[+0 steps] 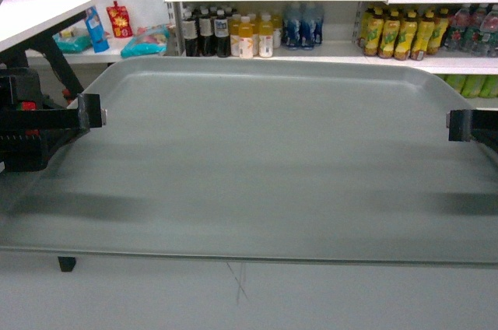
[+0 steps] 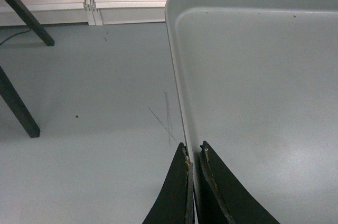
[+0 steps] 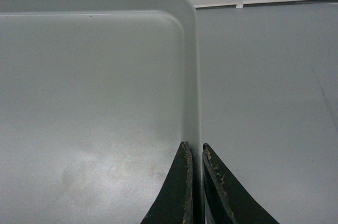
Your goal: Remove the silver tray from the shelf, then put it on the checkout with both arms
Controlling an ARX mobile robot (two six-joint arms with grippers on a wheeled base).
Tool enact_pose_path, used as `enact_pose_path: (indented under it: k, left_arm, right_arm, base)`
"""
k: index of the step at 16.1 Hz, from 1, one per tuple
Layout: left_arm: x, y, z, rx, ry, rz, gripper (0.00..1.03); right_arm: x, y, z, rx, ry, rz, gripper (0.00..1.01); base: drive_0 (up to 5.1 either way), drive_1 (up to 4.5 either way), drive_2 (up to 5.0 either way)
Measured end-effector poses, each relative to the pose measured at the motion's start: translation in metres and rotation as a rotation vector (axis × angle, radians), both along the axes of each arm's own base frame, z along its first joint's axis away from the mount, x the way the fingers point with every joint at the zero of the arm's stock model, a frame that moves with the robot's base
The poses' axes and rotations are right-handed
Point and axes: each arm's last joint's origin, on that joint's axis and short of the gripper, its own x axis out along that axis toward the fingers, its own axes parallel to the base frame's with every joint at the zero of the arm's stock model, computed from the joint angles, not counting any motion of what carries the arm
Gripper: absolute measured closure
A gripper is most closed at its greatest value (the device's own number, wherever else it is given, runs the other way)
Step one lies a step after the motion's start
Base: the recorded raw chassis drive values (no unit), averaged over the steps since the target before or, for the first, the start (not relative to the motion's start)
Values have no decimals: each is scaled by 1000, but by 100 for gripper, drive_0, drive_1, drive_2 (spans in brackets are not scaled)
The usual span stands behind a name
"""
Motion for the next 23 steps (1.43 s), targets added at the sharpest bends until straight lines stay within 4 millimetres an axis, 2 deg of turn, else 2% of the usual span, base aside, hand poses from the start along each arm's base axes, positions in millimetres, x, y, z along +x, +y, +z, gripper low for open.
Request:
enact_pose_path:
  k: [6, 19, 23]
  left_arm:
    - [0, 0, 0, -1, -1, -1, 100]
    - [0, 0, 1, -1, -6, 0, 100]
    - [0, -1, 1, -2, -8, -1, 100]
  right_arm:
    - [0, 0, 0, 1, -5, 0, 99]
    - [0, 0, 2, 2, -9, 0, 99]
    - [0, 0, 1, -1, -7, 0, 99]
  base:
    - [5, -424, 434]
    - [0, 0, 0]
    - [-481, 264, 264]
